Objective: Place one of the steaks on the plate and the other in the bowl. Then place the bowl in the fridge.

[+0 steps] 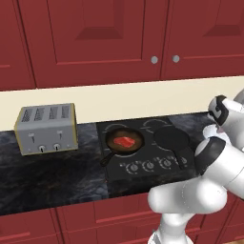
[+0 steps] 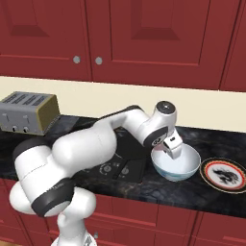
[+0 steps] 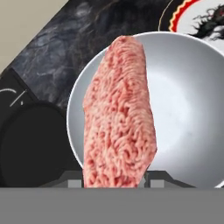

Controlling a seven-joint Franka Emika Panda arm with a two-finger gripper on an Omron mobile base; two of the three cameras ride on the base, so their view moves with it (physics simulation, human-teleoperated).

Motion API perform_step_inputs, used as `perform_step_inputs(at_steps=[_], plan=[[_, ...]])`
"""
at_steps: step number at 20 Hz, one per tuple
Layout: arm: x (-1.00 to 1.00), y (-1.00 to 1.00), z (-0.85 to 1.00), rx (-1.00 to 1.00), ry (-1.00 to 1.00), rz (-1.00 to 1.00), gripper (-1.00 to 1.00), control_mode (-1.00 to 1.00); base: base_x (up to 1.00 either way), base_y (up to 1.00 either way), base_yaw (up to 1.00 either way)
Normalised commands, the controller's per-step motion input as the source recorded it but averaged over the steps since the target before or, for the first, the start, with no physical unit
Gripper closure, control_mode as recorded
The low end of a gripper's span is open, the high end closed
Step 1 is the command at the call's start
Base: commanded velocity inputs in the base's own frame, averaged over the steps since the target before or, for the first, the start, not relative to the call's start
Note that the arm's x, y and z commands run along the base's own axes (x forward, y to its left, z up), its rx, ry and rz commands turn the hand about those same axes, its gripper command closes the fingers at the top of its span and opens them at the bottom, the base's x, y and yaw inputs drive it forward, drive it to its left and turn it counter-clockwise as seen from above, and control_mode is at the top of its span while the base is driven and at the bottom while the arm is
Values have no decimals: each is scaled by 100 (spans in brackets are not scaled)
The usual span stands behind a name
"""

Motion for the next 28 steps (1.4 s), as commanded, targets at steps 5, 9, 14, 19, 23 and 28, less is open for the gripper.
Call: perform_step_inputs(at_steps=[5, 9, 14, 19, 23, 28], plan=[[0, 0, -22, 0, 0, 0, 100, -100, 0, 0, 0], [0, -1, -34, 0, 1, 0, 100, -100, 0, 0, 0], [0, -10, -29, 0, 0, 0, 100, -100, 0, 0, 0], [0, -25, -11, 0, 0, 0, 100, -100, 0, 0, 0], [5, -24, -9, 0, 0, 0, 100, -100, 0, 0, 0], [0, -13, 0, 0, 0, 0, 100, -100, 0, 0, 0]])
